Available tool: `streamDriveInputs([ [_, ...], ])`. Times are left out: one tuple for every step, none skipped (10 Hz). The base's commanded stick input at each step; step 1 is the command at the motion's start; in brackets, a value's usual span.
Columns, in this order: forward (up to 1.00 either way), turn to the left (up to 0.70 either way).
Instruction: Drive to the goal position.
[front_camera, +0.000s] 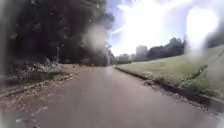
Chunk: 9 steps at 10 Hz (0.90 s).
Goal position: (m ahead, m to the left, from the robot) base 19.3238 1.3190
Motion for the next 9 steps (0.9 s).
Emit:
streamDriveInputs([
  [0.45,0.00],
  [0.45,0.00],
  [0.45,0.00],
  [0.45,0.00],
  [0.45,0.00],
  [0.45,0.00],
  [0.45,0.00],
  [0.45,0.00],
  [0.45,0.00],
])
